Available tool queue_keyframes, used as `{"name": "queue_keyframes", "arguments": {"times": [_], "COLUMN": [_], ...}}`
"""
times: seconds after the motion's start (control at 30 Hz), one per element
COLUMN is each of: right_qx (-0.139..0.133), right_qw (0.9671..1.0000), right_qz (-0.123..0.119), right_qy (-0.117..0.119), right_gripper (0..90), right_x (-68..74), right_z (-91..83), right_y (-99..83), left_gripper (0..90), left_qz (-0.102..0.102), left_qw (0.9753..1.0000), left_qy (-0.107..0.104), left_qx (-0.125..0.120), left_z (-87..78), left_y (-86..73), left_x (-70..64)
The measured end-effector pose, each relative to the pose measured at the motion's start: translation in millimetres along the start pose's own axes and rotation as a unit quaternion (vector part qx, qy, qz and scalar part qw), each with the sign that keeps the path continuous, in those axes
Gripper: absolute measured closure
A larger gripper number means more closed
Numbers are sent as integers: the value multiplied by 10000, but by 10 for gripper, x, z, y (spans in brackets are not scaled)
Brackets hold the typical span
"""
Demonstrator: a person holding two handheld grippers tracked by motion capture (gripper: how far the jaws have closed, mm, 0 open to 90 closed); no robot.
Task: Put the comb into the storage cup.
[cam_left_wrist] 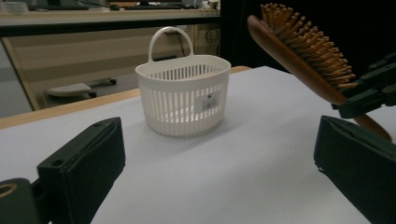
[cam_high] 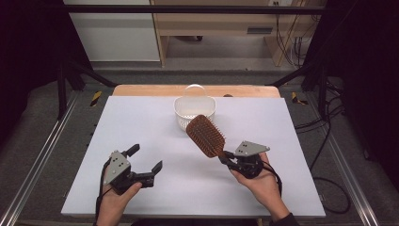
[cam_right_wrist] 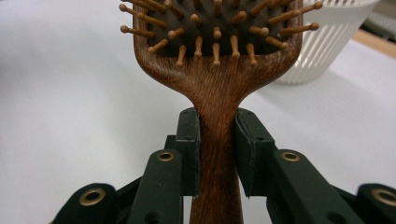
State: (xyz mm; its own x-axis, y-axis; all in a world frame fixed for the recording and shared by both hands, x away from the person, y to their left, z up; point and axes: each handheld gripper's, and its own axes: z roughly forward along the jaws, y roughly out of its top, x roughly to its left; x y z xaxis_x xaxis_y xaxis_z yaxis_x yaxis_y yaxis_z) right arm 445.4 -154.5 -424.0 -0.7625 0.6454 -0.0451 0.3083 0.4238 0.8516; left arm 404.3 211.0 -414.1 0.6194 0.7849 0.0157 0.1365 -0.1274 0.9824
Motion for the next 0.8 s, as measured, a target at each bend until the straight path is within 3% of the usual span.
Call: {"name": "queue_keyframes", "arguments": {"times": [0.07, 0.3, 0.47, 0.57, 0.67, 0.8], "right_qx": [-157, -668, -818, -871, -1107, -1176], "right_qw": [9999, 9978, 9966, 9961, 9938, 9931], "right_qz": [-33, -14, -14, -101, -3, -24], "right_qy": [31, -16, 7, -1, 34, 42], "right_gripper": [728, 728, 728, 728, 728, 728], "right_x": [38, 112, 130, 147, 193, 220], "right_z": [29, 114, 124, 147, 150, 152], "right_y": [14, 64, 44, 20, 0, -5], "left_gripper": [21, 20, 17, 17, 19, 19], "left_qz": [61, -76, -184, -103, -43, -47], "left_qw": [10000, 9992, 9982, 9983, 9984, 9977], "left_qy": [-53, -382, -557, -558, -555, -639], "left_qx": [-20, -134, -138, -105, -92, -217], "left_z": [46, 204, 311, 363, 387, 373], "left_y": [62, 241, 375, 440, 504, 571], "left_x": [-42, -171, -273, -333, -386, -439]}}
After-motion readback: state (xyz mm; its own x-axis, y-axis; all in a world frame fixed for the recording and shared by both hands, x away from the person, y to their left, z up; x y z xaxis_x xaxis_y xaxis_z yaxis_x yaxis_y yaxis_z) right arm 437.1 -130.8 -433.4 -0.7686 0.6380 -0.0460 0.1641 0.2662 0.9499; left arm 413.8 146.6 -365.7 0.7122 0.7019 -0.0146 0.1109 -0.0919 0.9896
